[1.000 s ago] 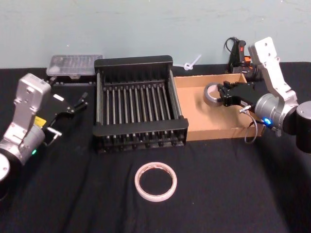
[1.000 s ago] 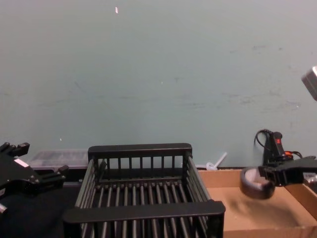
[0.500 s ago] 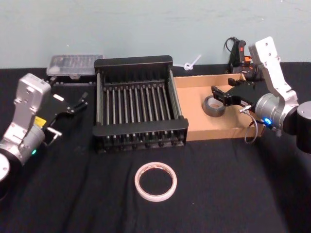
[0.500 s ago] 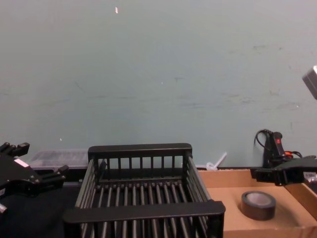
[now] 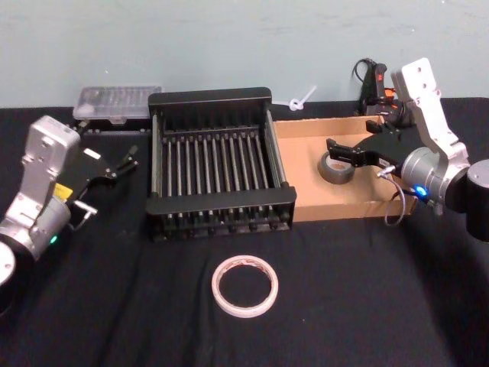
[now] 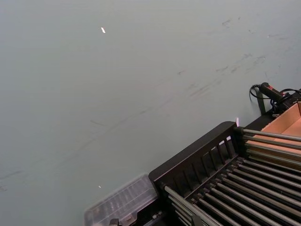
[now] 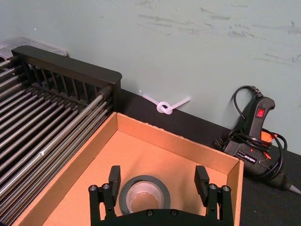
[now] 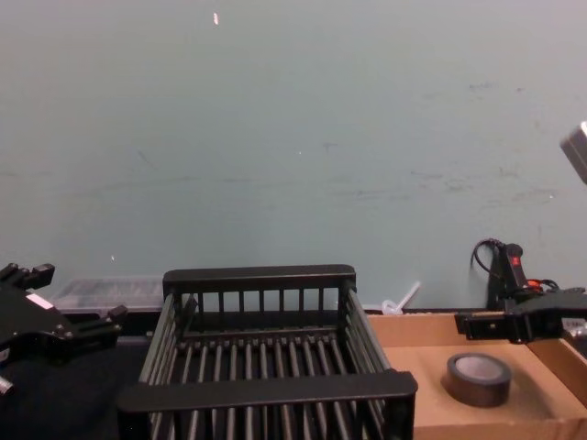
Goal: Pick up the white tape and place it into the black box , Pick up the silver tape and place it into the brown box.
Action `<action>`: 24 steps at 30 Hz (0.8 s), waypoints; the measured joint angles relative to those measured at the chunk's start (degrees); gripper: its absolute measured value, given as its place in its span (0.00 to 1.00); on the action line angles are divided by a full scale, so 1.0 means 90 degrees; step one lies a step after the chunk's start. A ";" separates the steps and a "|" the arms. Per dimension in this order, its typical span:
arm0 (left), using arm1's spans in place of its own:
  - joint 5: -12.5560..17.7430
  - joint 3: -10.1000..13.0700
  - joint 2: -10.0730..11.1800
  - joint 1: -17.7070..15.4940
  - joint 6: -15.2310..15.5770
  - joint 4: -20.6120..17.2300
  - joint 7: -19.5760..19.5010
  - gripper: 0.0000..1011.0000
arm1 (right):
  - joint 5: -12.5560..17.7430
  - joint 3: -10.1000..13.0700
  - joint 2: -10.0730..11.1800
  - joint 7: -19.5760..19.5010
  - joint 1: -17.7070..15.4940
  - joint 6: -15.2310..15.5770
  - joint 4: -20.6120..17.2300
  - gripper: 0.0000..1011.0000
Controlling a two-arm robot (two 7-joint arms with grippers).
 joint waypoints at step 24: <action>0.0000 0.0000 0.0000 0.0000 0.0000 -0.0001 0.0000 0.99 | 0.0042 0.0127 0.0114 0.0199 -0.0267 -0.0178 -0.0339 0.99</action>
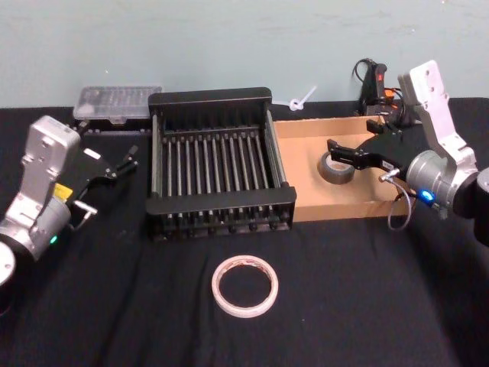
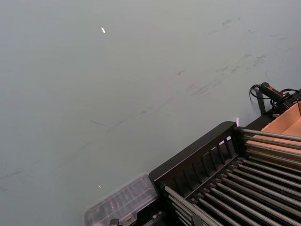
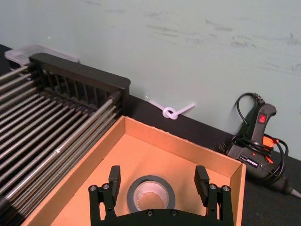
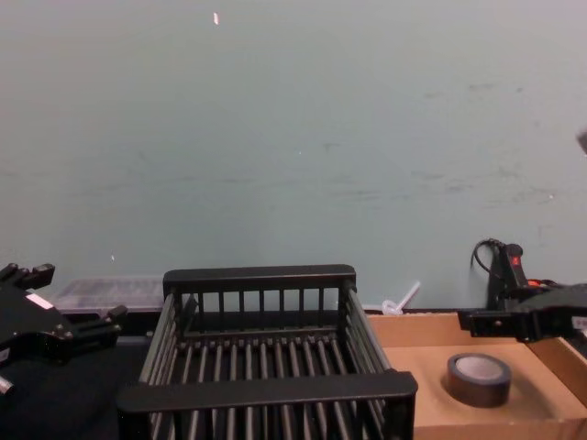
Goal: Pick up the white tape and place it into the black box , Pick up the silver tape and place it into the brown box.
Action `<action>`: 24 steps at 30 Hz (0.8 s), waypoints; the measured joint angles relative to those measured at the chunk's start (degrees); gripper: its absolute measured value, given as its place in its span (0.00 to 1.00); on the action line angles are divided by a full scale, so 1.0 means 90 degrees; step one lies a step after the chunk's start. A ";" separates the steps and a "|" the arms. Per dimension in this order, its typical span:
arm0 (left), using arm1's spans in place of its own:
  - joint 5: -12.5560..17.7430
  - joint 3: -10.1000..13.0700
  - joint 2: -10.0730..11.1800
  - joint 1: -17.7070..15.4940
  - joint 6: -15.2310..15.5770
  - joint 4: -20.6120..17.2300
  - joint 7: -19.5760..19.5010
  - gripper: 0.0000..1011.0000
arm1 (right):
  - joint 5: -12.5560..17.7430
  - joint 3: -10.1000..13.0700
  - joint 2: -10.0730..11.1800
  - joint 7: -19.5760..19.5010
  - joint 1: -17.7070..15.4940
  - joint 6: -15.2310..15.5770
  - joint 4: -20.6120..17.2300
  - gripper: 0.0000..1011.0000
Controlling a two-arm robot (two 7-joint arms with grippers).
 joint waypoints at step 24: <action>-0.0001 0.0000 0.0000 0.0000 0.0000 0.0000 0.0000 0.99 | 0.0430 0.0303 0.0949 0.0489 -0.1749 -0.0854 -0.1812 0.99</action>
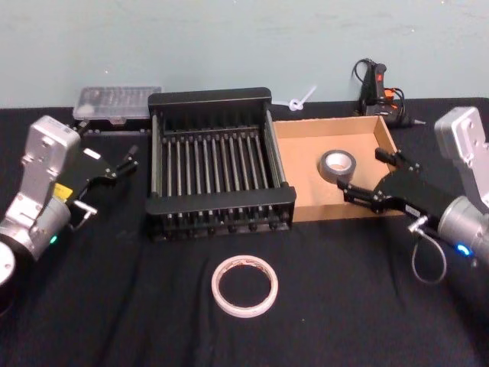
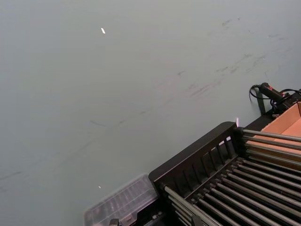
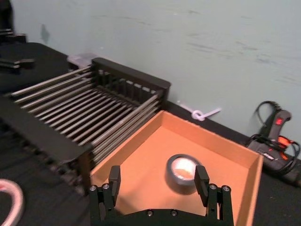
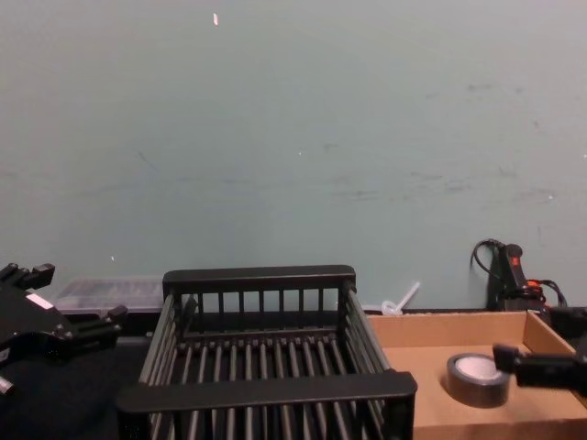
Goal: Pick up the white tape and place it into the black box , Pick up the silver tape and place it into the brown box.
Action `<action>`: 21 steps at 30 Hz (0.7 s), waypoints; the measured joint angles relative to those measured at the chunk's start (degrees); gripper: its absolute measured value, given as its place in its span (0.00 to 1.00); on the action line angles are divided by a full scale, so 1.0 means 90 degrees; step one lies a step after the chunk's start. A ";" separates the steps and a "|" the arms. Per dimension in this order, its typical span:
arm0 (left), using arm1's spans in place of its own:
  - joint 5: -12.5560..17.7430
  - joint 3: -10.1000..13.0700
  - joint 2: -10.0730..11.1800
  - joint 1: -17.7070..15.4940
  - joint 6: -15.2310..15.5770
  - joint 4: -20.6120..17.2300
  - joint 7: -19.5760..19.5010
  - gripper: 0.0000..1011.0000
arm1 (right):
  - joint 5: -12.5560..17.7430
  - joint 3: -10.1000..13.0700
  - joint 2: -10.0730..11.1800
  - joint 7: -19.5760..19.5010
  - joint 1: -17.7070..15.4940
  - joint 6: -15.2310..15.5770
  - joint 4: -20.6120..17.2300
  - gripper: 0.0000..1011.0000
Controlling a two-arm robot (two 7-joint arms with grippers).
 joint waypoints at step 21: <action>0.0000 0.0000 0.0000 0.0000 0.0000 0.0000 0.0000 0.99 | 0.0143 -0.0744 0.0208 0.0507 -0.0334 -0.0146 -0.0186 0.99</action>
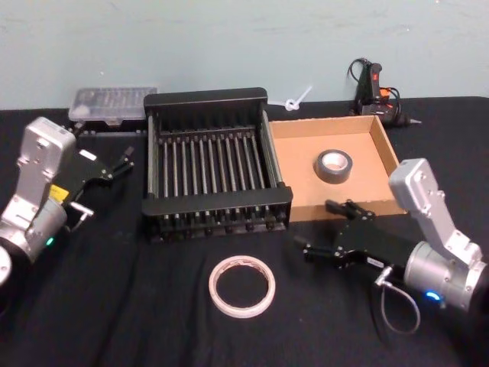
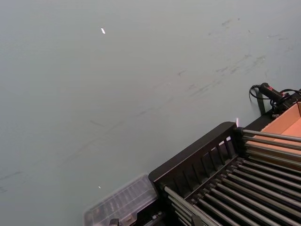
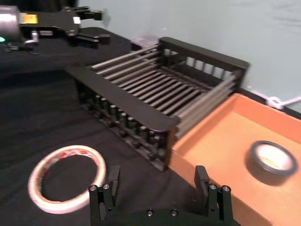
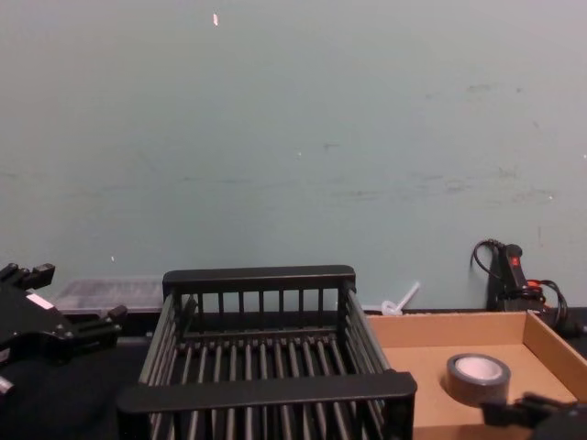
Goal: Pick up the white tape and place it into the black box , Pick up the silver tape and place it into the brown box.
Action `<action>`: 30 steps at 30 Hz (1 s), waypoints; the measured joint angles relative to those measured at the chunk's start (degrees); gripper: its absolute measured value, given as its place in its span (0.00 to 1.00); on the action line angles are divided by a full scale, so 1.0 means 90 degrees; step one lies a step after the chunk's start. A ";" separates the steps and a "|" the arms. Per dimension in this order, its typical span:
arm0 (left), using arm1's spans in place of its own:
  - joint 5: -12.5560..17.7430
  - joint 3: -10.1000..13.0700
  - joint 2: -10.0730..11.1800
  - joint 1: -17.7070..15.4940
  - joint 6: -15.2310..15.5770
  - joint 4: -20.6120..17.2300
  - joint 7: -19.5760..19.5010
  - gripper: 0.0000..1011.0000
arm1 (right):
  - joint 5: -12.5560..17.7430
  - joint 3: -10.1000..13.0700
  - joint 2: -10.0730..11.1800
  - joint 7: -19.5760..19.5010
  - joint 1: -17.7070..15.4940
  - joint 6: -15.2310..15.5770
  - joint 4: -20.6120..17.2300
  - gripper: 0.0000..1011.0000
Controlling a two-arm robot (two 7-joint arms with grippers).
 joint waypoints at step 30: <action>0.0000 0.0000 0.0000 0.0000 0.0000 0.0000 0.0000 0.99 | -0.0169 -0.1393 -0.0249 0.0890 0.1274 0.0133 0.0920 0.99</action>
